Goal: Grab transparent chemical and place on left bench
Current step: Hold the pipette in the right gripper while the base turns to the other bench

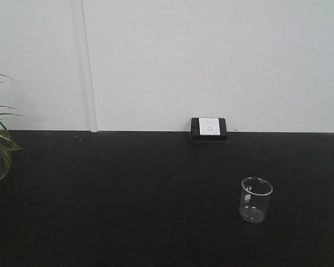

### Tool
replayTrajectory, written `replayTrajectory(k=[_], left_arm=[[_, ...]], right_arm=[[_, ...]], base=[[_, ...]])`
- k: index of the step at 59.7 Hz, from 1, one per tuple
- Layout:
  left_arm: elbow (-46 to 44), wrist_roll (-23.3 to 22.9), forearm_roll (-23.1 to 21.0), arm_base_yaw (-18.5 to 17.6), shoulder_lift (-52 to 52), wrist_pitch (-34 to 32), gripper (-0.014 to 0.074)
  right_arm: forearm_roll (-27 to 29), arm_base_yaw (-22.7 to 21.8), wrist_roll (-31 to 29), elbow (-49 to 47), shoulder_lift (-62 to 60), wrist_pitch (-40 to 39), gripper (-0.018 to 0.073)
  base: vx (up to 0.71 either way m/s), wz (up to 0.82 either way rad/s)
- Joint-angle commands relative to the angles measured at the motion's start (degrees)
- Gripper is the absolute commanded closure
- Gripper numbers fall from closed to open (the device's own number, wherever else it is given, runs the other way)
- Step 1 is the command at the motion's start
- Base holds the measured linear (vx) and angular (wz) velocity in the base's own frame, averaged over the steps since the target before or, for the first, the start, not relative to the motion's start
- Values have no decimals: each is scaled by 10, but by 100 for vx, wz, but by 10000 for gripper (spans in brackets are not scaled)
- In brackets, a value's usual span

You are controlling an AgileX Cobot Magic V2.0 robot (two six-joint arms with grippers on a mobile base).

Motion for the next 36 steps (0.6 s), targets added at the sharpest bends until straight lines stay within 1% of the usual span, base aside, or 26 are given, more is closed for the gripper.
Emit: replayTrajectory(k=[1, 22, 29, 36], left_arm=[[9, -4, 0, -1, -11, -45, 600], [9, -4, 0, -1, -11, -45, 600], [9, -4, 0, -1, -11, -45, 600], [9, -4, 0, -1, -11, -45, 600]], right_arm=[[5, 0, -6, -16, -3, -40, 562], [5, 0, -6, -16, -3, -40, 562], [5, 0, -6, -16, -3, -40, 562], [5, 0, -6, -16, -3, -40, 562]], base=[[-32, 1], [-32, 3], [-28, 24], [-23, 47]])
